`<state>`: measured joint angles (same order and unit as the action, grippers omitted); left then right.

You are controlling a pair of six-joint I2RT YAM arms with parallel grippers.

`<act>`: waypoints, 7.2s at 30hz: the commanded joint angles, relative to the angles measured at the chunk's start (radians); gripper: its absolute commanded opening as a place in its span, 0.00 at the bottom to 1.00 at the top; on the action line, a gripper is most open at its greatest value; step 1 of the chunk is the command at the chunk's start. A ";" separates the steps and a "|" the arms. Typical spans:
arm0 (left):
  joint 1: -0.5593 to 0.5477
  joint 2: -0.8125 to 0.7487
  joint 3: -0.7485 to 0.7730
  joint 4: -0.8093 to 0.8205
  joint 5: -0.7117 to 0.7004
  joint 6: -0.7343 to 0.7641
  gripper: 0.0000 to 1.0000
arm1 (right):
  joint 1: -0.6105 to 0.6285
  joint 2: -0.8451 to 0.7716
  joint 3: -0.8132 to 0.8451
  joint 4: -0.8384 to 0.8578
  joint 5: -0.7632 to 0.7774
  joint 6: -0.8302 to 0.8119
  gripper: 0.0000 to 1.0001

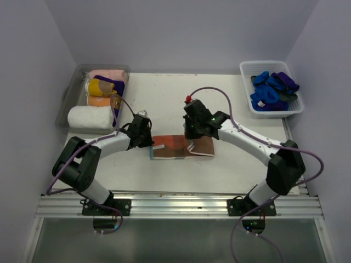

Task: Roll the towels
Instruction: Fold the towel

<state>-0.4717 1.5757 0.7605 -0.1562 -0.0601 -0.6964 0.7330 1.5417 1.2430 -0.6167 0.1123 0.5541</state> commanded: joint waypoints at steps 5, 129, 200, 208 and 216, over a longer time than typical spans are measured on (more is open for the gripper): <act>-0.002 0.063 -0.058 -0.060 0.051 0.011 0.00 | 0.123 0.259 0.214 0.086 -0.026 0.064 0.00; -0.193 0.038 0.129 -0.060 0.289 0.018 0.00 | -0.058 0.249 -0.143 0.307 0.035 0.055 0.03; -0.051 -0.217 0.119 -0.270 0.256 0.107 0.00 | 0.258 -0.057 -0.277 0.109 0.107 -0.220 0.52; -0.051 -0.209 0.108 -0.247 0.279 0.098 0.00 | 0.355 0.047 -0.228 0.103 0.187 -0.327 0.50; -0.039 -0.221 0.089 -0.243 0.286 0.095 0.00 | 0.375 0.144 -0.254 0.210 0.312 -0.390 0.49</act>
<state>-0.5266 1.3899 0.8654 -0.4286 0.2070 -0.6086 1.1049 1.6695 0.9852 -0.4858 0.3275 0.2115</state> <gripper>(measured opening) 0.004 0.491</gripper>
